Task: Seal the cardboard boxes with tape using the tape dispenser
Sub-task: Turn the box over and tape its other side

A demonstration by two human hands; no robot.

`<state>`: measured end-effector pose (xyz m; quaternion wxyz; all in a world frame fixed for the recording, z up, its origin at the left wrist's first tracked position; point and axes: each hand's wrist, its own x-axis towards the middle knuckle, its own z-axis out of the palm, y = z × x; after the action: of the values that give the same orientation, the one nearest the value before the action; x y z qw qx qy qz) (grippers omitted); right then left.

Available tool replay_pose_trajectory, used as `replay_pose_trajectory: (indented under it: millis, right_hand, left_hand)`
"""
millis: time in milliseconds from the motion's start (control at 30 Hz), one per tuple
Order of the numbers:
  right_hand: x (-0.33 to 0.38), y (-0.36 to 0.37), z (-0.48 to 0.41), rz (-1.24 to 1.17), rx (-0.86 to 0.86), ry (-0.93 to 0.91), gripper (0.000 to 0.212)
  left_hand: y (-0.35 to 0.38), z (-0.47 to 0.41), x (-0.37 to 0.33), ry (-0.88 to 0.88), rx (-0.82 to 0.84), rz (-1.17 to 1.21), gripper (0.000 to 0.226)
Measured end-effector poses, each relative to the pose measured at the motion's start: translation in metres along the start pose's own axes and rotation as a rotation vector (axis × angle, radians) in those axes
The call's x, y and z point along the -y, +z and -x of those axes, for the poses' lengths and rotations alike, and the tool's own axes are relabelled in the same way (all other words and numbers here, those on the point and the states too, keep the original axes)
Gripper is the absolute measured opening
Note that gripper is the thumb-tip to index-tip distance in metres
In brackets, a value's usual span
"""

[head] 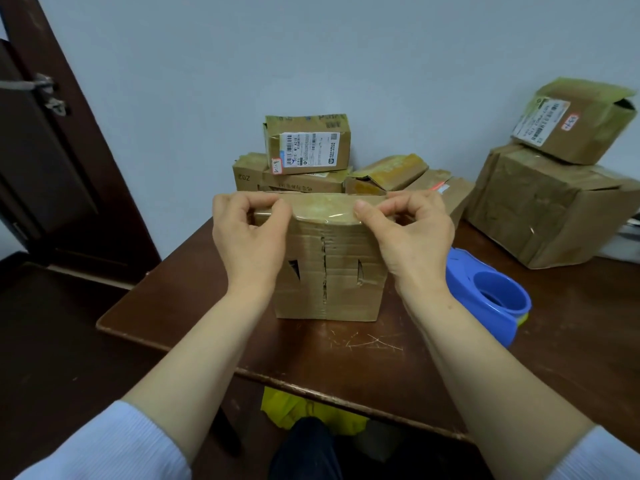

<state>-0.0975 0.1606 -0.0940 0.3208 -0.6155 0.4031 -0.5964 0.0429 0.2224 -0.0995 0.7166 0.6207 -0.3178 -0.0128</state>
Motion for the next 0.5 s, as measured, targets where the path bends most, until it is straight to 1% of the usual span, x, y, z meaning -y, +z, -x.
replay_pose_trajectory:
  millis: [67,133,233,267,300,333,367,400,433,500]
  right_hand:
    - [0.001,0.001,-0.003,0.041,0.008,0.018,0.027]
    - [0.0,0.002,-0.006,0.073,0.052,0.025,0.026]
    - [0.0,0.004,-0.009,0.109,0.129,0.032,0.019]
    - [0.001,0.003,-0.012,0.101,0.149,0.063,0.025]
    - [-0.001,0.002,-0.016,0.08,0.169,0.103,0.045]
    - [-0.001,0.002,-0.02,0.044,0.194,0.148,0.063]
    - [-0.002,0.002,-0.024,0.027,0.232,0.178,0.07]
    - [-0.002,0.004,-0.026,0.026,0.28,0.198,0.064]
    - [-0.003,0.006,-0.027,0.031,0.317,0.227,0.052]
    - [-0.005,0.014,-0.024,0.01,0.322,0.304,0.033]
  left_hand:
    - [0.002,-0.003,-0.002,-0.043,0.0,0.001,0.021]
    - [0.002,-0.006,-0.002,-0.063,0.02,0.03,0.021]
    - [0.0,-0.011,0.001,-0.139,0.112,0.067,0.036]
    - [0.0,-0.012,0.002,-0.177,0.148,0.076,0.043]
    - [0.0,-0.014,0.003,-0.211,0.172,0.084,0.045]
    - [0.0,-0.015,0.003,-0.237,0.193,0.089,0.041]
    - [0.001,-0.016,0.003,-0.255,0.212,0.094,0.035]
    - [0.001,-0.016,0.003,-0.275,0.238,0.103,0.029]
    - [0.001,-0.018,0.002,-0.294,0.266,0.135,0.021]
    - [0.0,-0.022,0.002,-0.347,0.308,0.238,0.01]
